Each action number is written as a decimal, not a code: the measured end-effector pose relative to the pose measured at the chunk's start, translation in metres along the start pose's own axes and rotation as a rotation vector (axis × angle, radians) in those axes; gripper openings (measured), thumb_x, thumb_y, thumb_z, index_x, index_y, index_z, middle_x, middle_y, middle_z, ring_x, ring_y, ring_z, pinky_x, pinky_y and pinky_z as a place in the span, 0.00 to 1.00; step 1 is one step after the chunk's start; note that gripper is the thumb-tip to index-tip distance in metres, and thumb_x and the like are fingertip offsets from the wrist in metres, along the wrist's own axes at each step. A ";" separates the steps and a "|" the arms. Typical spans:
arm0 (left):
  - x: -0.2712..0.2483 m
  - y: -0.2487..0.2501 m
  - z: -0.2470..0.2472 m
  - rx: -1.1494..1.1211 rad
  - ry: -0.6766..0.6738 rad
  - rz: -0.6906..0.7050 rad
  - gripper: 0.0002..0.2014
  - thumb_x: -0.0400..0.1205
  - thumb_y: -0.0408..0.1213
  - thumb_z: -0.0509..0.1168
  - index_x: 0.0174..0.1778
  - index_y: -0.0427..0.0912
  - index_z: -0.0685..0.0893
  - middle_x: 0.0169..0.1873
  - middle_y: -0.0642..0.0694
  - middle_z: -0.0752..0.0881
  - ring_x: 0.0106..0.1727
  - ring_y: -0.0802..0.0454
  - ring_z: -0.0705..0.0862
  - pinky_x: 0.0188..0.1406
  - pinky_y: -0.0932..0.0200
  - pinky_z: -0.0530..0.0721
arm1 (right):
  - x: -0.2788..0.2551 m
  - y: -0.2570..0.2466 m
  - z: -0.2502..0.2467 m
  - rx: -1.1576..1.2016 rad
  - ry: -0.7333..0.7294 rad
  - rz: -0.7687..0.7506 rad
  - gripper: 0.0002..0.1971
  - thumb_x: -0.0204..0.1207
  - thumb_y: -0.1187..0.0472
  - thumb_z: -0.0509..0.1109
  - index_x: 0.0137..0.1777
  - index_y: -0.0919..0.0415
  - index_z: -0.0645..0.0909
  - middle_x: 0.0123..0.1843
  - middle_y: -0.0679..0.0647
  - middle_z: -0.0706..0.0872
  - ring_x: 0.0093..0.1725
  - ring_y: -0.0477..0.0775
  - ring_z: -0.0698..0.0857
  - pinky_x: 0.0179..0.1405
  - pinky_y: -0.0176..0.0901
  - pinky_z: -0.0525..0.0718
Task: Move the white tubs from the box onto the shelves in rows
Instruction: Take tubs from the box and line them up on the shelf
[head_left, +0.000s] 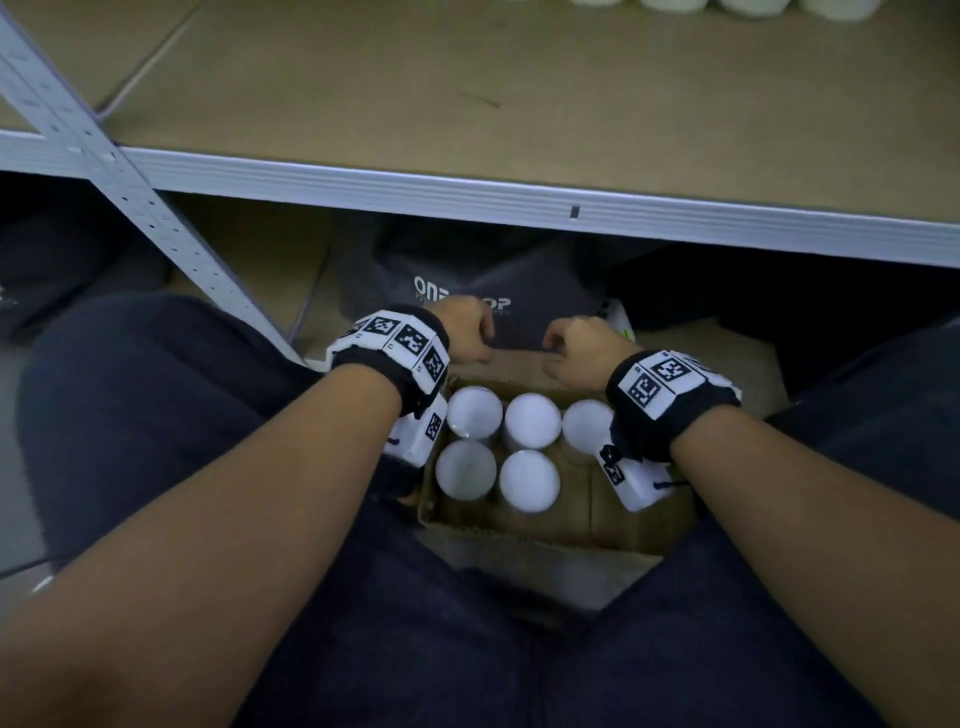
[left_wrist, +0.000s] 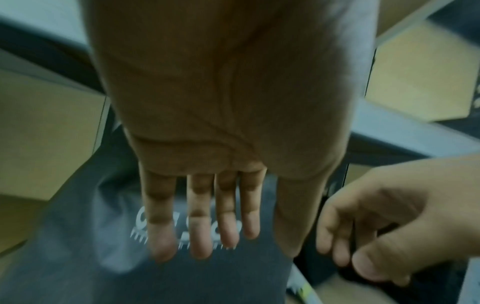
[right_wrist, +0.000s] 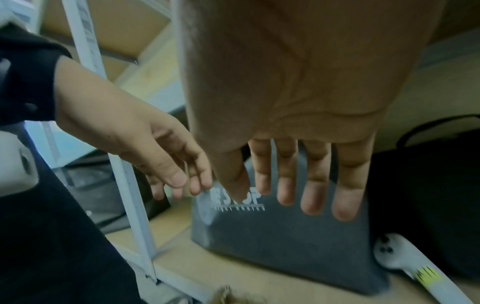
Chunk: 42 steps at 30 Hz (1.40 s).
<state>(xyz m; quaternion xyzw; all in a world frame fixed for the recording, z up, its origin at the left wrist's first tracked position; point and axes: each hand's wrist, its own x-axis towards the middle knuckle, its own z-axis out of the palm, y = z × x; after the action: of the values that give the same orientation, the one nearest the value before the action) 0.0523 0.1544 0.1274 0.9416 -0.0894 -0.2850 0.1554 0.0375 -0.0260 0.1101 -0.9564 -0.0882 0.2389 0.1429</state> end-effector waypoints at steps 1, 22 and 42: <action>0.008 -0.003 0.010 -0.001 -0.040 -0.018 0.16 0.77 0.42 0.69 0.60 0.44 0.83 0.56 0.47 0.84 0.56 0.47 0.82 0.55 0.57 0.81 | 0.005 0.004 0.008 0.006 -0.028 0.019 0.16 0.73 0.57 0.69 0.60 0.57 0.80 0.61 0.57 0.84 0.58 0.59 0.83 0.58 0.51 0.85; 0.105 -0.091 0.220 0.176 -0.385 -0.159 0.52 0.53 0.65 0.72 0.70 0.68 0.49 0.75 0.51 0.52 0.74 0.28 0.68 0.59 0.30 0.79 | 0.048 0.025 0.159 -0.049 -0.352 0.147 0.35 0.72 0.43 0.71 0.77 0.50 0.62 0.76 0.58 0.61 0.72 0.74 0.69 0.71 0.62 0.72; 0.052 -0.043 0.228 0.322 -0.012 -0.202 0.39 0.70 0.46 0.72 0.75 0.47 0.62 0.73 0.39 0.65 0.56 0.37 0.80 0.65 0.34 0.71 | 0.036 0.023 0.208 0.026 -0.208 0.175 0.32 0.77 0.57 0.71 0.79 0.58 0.63 0.80 0.63 0.57 0.78 0.65 0.63 0.74 0.52 0.69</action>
<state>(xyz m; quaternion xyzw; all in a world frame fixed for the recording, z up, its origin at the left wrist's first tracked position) -0.0302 0.1258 -0.0939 0.9568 -0.0397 -0.2868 -0.0275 -0.0292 0.0093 -0.0879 -0.9285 -0.0156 0.3496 0.1240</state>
